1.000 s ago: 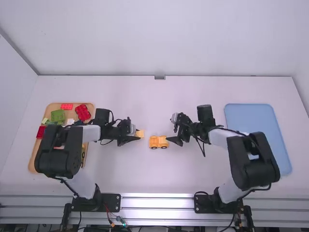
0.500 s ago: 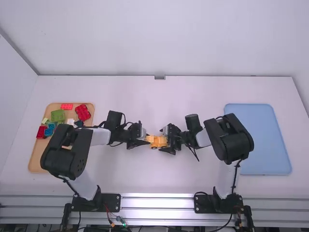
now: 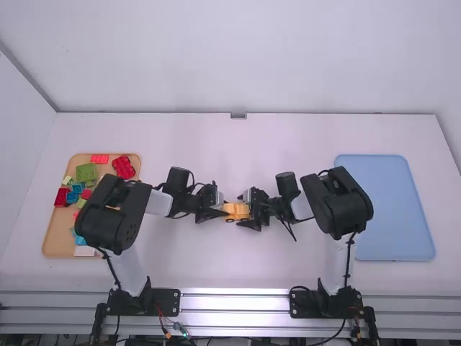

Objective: Assemble lego blocks to make yellow taxi

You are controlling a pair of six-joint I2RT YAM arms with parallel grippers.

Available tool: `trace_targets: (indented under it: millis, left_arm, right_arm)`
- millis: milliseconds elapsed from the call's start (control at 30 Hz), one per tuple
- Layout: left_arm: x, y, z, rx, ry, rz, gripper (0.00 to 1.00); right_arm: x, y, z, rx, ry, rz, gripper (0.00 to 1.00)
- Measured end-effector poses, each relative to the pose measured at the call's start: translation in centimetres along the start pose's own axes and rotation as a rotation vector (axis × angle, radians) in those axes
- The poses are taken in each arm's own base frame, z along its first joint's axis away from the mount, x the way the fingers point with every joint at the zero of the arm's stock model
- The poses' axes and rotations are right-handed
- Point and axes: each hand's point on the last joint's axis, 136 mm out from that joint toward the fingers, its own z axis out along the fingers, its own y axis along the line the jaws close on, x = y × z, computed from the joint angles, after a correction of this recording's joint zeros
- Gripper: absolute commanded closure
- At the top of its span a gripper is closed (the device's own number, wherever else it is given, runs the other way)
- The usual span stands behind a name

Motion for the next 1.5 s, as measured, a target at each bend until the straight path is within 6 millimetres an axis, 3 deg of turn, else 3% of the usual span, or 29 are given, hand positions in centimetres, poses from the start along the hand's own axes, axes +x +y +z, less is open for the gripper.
trace_targets:
  millis: [133,300,433,867,1500]
  left_arm:
    - [-0.02,-0.23,0.44,0.005,0.013,-0.007,0.88]
    - [0.07,-0.18,0.48,0.001,0.02,-0.01,0.87]
    - [0.04,-0.09,0.5,-0.003,0.02,-0.007,0.85]
    - [-0.02,0.11,0.51,-0.01,0.02,0.002,0.81]
    - [-0.19,-0.36,1.08,0.008,0.037,0.01,0.83]
  right_arm:
    - [-0.03,0.02,0.0,-0.001,-0.002,-0.001,0.22]
    - [-0.03,0.04,0.0,-0.002,-0.002,0.0,0.44]
    - [-0.01,0.12,0.04,-0.005,-0.001,0.003,0.48]
    - [0.09,0.45,0.12,-0.017,0.003,0.006,0.49]
    - [0.18,0.53,-0.13,-0.023,-0.002,-0.002,0.48]
